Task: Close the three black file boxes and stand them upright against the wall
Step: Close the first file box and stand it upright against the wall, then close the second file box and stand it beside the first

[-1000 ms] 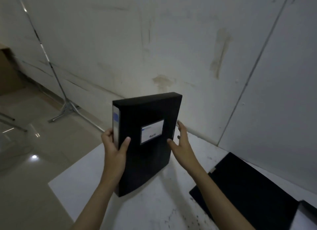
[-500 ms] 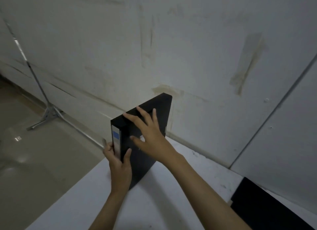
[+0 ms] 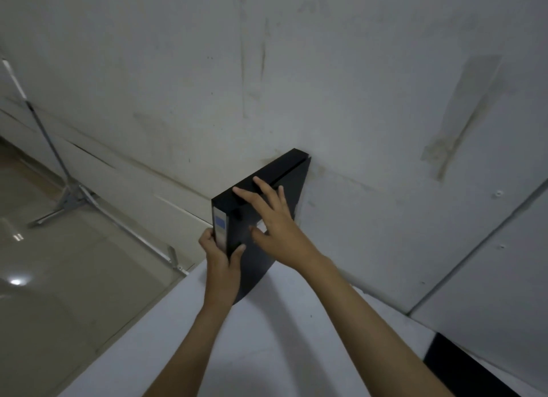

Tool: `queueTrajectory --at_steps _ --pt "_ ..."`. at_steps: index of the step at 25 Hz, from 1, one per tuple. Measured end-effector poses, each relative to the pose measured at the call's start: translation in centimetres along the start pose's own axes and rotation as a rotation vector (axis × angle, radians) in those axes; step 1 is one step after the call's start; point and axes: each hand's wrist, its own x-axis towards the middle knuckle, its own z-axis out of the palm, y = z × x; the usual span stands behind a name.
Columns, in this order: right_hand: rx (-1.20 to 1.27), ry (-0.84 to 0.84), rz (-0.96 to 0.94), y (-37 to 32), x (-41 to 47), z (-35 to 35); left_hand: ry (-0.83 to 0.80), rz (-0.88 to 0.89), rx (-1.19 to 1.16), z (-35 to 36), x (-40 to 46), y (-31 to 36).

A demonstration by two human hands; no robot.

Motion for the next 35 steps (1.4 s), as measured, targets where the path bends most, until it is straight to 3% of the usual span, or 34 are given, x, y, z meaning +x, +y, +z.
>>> queueTrajectory --at_steps 9,12,16,18,22,30,35 --pt "0.057 -0.096 0.094 -1.1 -2.7 -2.6 -0.057 -0.078 0.263 -0.8 0.8 1.0" --pt "0.081 -0.146 0.140 -1.6 -5.4 -3.2 -0.004 -0.077 0.266 -1.2 -0.2 2.6" --pt "0.101 -0.106 0.161 -1.4 -10.5 -4.2 0.143 0.038 0.245 -1.8 -3.7 4.5" --pt "0.157 -0.104 0.250 -0.4 -14.9 -4.6 0.129 0.099 0.211 -2.0 -6.2 4.7" --pt "0.231 -0.104 0.515 2.6 -26.9 -5.1 -0.137 0.055 0.216 -1.5 -12.0 4.0" --pt "0.031 0.000 0.904 6.0 -48.9 -8.3 -1.013 -0.071 0.396 6.8 -25.3 1.6" --pt "-0.097 0.037 1.055 6.5 -57.2 -9.4 -1.266 0.063 0.603 11.4 -32.6 0.5"
